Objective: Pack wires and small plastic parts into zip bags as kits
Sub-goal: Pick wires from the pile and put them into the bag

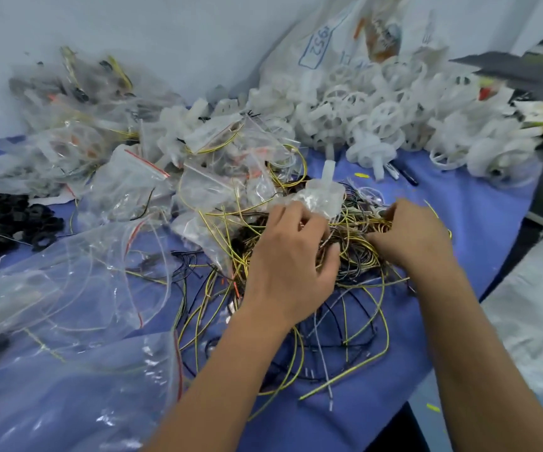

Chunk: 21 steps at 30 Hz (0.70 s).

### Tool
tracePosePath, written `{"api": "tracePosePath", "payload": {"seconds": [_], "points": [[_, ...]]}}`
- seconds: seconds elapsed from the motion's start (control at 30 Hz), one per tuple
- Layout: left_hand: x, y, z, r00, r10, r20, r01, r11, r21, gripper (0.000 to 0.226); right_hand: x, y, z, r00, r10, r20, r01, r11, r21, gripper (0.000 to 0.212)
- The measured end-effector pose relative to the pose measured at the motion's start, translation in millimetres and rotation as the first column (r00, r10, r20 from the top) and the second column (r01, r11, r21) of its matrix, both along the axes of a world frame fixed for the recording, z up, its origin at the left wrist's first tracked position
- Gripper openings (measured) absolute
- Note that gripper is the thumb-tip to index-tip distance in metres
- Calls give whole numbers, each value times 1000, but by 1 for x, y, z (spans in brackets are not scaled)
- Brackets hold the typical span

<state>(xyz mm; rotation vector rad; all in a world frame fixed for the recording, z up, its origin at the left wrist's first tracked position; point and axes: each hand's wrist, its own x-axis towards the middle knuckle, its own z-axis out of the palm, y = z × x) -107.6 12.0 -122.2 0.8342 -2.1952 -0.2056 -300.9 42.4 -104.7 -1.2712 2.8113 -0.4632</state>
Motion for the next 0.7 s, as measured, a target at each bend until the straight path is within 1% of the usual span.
{"api": "tracePosePath", "payload": {"seconds": [0.1,0.17,0.23,0.3,0.4,0.5,0.6,0.7], "points": [[-8,3,-2,1000,-10,-4,10,1000,1,19,2,-7,-3,999,4,32,-2,998,-69,36],[-11,4,-3,1000,-15,-6,15,1000,10,17,1,-9,-4,999,15,39,-9,990,-143,31],[-11,4,-3,1000,-15,-6,16,1000,16,16,0,-7,-4,997,23,72,-6,974,-226,32],[-9,3,-4,1000,-4,-10,5,999,33,15,1,-4,-4,995,27,100,6,948,-319,34],[-6,2,-3,999,13,-35,-10,997,78,14,5,-3,0,996,16,86,26,886,-463,26],[-5,0,-3,998,30,-48,-26,995,93,12,14,-5,9,998,16,66,23,839,-544,21],[-7,-1,0,996,53,-72,-46,994,102,11,27,-7,15,996,74,52,-34,841,-540,21],[-10,-4,5,988,35,-150,-8,984,176,11,37,-4,22,980,185,78,-139,906,-399,27]]}}
